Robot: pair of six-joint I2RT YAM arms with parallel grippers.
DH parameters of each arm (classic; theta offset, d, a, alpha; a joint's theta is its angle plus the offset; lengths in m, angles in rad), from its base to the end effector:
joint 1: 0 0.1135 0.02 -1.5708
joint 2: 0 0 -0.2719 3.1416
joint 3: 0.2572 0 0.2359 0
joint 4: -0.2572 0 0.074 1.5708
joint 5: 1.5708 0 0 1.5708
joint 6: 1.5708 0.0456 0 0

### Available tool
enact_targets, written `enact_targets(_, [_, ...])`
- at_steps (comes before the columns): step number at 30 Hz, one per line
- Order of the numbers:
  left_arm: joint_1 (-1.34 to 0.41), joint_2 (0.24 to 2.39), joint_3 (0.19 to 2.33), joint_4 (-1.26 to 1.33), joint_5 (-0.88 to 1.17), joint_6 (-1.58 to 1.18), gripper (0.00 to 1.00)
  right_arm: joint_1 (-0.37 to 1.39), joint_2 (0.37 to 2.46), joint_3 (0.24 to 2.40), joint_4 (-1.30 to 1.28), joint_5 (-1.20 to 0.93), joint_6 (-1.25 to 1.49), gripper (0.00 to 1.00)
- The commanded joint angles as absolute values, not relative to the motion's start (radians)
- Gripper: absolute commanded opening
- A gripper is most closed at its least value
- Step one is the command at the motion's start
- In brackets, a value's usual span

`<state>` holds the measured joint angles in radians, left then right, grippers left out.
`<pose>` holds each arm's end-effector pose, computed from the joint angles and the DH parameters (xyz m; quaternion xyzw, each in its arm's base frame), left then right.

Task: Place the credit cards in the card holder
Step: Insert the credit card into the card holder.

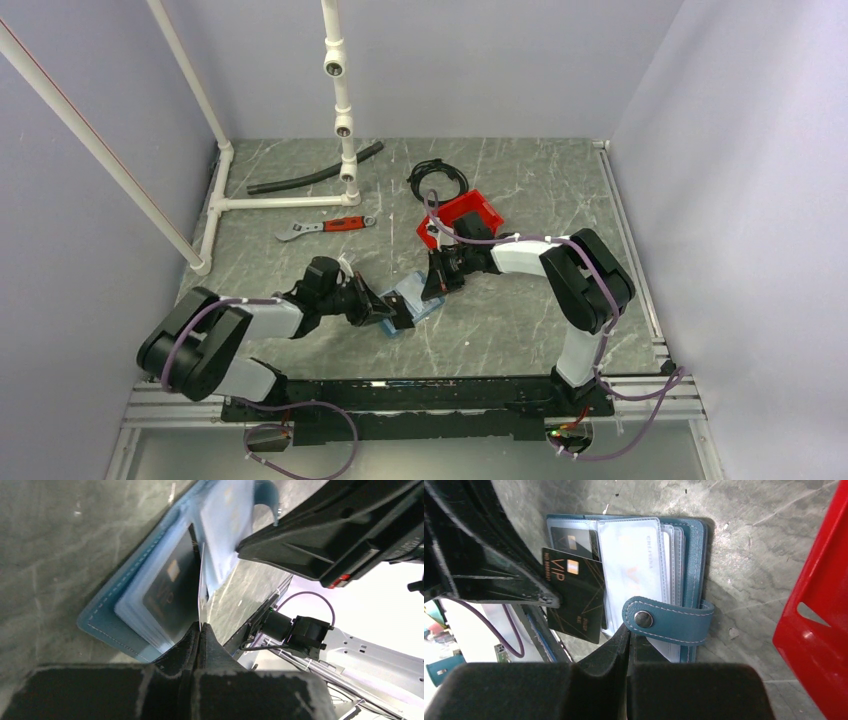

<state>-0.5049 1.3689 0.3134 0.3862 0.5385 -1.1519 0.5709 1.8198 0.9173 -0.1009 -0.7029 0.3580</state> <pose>0.1802 -0.1263 0.1407 -0.1659 0.8595 -0.4713 0.1075 0.2651 0.2053 0.1434 -0.1916 0.8860 0.4132 0.0869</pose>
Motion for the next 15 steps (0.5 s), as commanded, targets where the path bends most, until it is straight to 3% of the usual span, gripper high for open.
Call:
enact_targets(1, [-0.508,1.454,0.283,0.587,0.580,-1.207,0.00,0.570,1.851,0.904,-0.093,-0.631,0.316,0.00])
enact_targets(9, [-0.508,1.485,0.265,0.638,0.581,-1.214,0.00,0.570,1.858,0.903,-0.091,-0.637,0.314,0.00])
enact_targets(15, [-0.508,1.297,0.313,0.369,0.528,-1.141,0.00,0.570,1.864,0.906,-0.090,-0.641,0.314,0.00])
